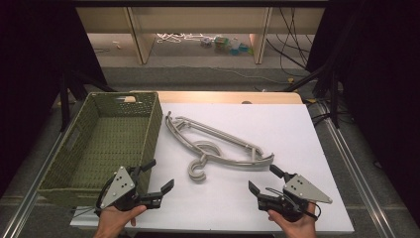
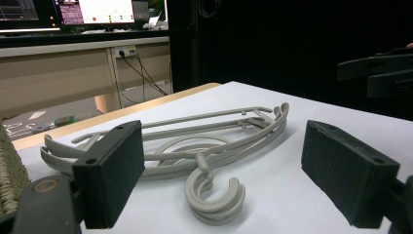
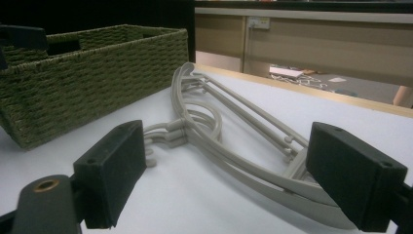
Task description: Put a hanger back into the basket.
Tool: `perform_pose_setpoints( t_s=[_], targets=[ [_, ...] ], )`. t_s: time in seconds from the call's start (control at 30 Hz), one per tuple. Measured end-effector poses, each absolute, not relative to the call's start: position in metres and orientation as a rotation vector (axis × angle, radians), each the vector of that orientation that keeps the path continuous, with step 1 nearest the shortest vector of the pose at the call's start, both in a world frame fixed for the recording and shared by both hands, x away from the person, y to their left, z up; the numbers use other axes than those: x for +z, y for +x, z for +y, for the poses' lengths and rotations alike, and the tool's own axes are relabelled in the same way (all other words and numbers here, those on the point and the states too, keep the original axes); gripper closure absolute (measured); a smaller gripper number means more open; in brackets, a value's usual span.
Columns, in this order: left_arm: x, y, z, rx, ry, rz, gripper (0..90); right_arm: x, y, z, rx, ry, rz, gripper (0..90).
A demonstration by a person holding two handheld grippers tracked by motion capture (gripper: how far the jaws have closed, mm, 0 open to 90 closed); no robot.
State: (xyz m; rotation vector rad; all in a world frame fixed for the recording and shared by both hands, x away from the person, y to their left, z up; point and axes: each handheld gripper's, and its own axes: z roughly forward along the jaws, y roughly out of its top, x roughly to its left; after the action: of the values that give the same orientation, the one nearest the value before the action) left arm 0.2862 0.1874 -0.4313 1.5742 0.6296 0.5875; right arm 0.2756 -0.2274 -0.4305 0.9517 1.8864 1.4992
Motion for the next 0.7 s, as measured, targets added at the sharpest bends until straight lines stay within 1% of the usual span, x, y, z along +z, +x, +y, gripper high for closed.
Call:
perform_pose_setpoints(
  t_s=[0.37,0.4,0.47,0.7],
  targets=[
    [-0.431,0.286,0.187,0.587,1.575,0.628,15.7,-0.429,0.278,-0.227,1.473,0.942,1.93,16.0],
    [-0.432,0.286,0.187,0.586,1.575,0.628,15.7,-0.429,0.281,-0.227,1.474,0.932,1.941,19.3],
    [-0.432,0.287,0.187,0.587,1.579,0.623,15.7,-0.429,0.283,-0.226,1.453,0.917,1.973,21.8],
    [-0.432,0.287,0.186,0.583,1.582,0.625,15.6,-0.424,0.297,-0.22,1.374,0.851,2.051,22.2]
  ],
)
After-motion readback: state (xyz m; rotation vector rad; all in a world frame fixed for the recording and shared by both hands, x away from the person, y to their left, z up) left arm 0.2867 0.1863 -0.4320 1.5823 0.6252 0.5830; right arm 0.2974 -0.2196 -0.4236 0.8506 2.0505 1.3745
